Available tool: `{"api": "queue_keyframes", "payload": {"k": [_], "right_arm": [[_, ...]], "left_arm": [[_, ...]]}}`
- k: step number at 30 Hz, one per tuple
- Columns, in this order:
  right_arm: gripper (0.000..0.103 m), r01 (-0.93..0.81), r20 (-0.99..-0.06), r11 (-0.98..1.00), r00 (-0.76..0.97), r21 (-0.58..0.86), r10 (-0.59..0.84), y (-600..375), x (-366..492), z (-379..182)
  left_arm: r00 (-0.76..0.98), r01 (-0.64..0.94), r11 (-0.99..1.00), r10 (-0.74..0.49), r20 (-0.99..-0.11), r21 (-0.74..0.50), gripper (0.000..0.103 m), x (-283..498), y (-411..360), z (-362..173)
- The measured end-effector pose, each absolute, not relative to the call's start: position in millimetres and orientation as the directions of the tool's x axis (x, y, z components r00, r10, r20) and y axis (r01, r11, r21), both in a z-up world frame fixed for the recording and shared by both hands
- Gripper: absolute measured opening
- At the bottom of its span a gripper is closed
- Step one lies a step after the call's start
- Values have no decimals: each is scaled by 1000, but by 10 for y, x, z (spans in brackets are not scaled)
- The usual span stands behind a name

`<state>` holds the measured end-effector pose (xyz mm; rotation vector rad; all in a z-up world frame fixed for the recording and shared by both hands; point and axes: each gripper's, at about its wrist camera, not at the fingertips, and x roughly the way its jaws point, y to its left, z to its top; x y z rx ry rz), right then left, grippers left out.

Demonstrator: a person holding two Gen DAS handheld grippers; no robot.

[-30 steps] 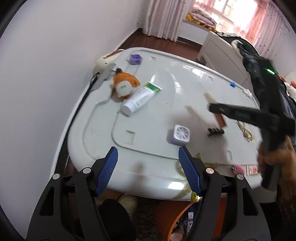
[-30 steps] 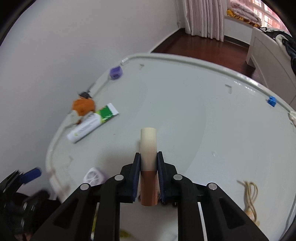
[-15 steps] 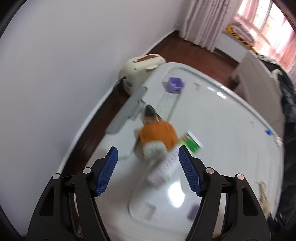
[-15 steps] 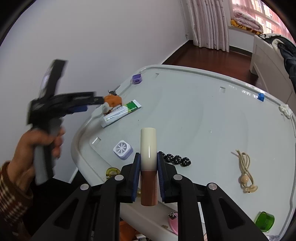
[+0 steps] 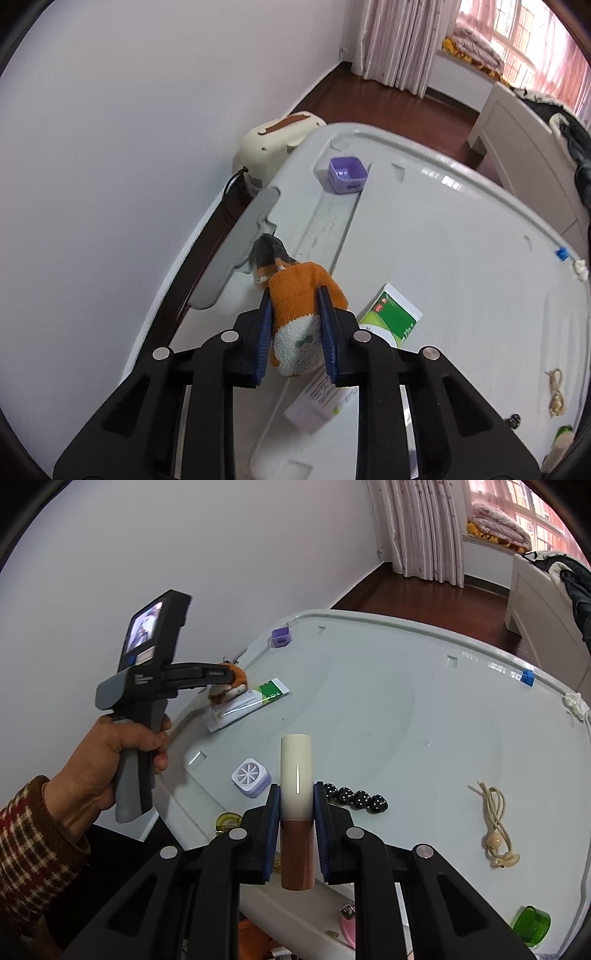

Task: Collect trash
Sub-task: 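Lower both tools over the orange bucket and release the plush and tube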

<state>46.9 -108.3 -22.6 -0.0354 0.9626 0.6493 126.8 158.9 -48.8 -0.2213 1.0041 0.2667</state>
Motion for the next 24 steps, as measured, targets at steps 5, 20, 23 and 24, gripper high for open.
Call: {"api": "queue_keyframes", "payload": {"k": [5, 20, 23, 24], "right_arm": [[18, -535, -758, 806, 407, 254, 509, -1119, 392, -136], [18, -439, -827, 846, 319, 304, 463, -1680, -1058, -439], [18, -386, -865, 869, 265, 309, 426, -1796, -1298, -745], [18, -369, -875, 874, 243, 316, 418, -1823, -1360, -859]], "left_arm": [[567, -287, 955, 106, -817, -75, 23, 1035, 1582, -170], [485, 201, 974, -188, -854, -101, 23, -875, 271, -92], [404, 279, 955, -208, -891, -97, 23, -1180, -24, -382], [379, 295, 951, -204, -903, -91, 24, -1256, -93, -486]]}}
